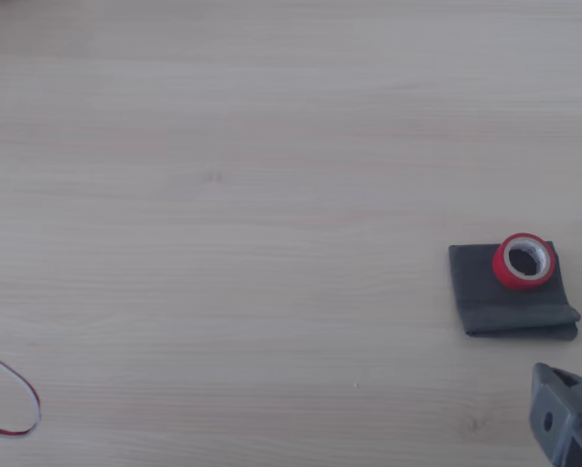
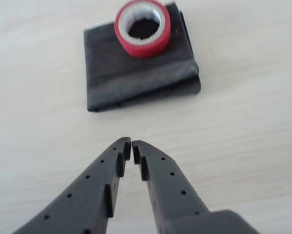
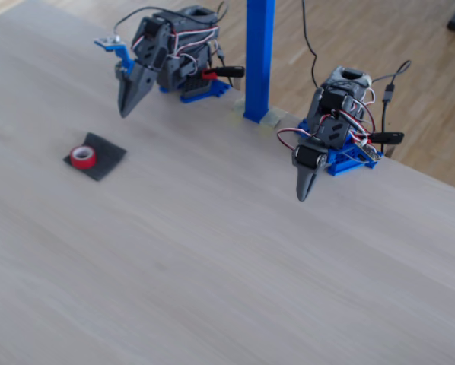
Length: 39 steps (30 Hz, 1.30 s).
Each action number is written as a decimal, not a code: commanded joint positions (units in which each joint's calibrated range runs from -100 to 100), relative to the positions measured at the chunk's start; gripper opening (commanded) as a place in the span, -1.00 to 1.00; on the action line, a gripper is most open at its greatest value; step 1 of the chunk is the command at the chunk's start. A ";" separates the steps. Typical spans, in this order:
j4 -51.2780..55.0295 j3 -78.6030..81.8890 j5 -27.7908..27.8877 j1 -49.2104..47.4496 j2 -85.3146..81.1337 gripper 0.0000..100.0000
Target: Grab the red tape and move it to the grey mat
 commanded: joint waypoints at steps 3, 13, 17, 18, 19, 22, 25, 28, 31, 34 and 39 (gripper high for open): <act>5.81 0.71 -0.30 0.24 -0.84 -0.96; 15.48 0.80 -2.91 0.06 -0.92 -0.96; 15.48 0.80 -2.65 -0.30 -0.92 -0.96; 15.48 0.80 -2.65 -0.30 -0.92 -0.96; 15.48 0.80 -2.65 -0.39 -0.92 -0.96; 15.48 0.80 -2.65 -0.21 -0.75 -0.95; 15.39 0.80 -2.65 0.06 -0.67 -0.95; 15.39 0.80 -2.65 0.06 -0.34 -0.95; 15.39 0.80 -2.65 0.06 -0.34 -0.95; 15.39 0.80 -2.65 0.06 -0.34 -0.95; 15.39 0.80 -2.65 0.06 -0.34 -0.95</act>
